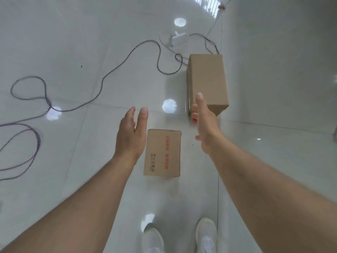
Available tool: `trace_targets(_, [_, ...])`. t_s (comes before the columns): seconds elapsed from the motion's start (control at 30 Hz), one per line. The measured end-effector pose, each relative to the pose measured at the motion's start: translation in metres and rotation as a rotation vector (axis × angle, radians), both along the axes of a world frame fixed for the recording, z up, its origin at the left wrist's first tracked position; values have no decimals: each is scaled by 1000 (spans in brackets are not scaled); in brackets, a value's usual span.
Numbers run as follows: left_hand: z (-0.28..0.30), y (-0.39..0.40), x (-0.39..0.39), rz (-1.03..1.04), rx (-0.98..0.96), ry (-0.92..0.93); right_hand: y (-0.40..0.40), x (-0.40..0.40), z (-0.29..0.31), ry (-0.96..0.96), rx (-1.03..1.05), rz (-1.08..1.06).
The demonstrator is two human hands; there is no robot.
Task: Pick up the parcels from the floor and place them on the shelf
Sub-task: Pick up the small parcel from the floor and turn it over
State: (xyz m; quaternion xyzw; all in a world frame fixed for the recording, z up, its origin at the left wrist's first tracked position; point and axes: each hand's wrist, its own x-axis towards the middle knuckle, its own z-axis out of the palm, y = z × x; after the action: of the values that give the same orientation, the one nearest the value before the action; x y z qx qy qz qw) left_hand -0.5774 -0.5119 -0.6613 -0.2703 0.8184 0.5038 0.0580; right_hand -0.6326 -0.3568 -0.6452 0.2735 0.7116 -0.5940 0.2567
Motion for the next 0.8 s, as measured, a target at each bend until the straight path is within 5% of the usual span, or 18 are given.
trace_targets(0.27, [-129,4,28,23,22,-153,-8,28,-126,-106,27,28])
trace_targets(0.8, [-229,12,43,-91,67,-272,-10,47,-233,-228,86,152])
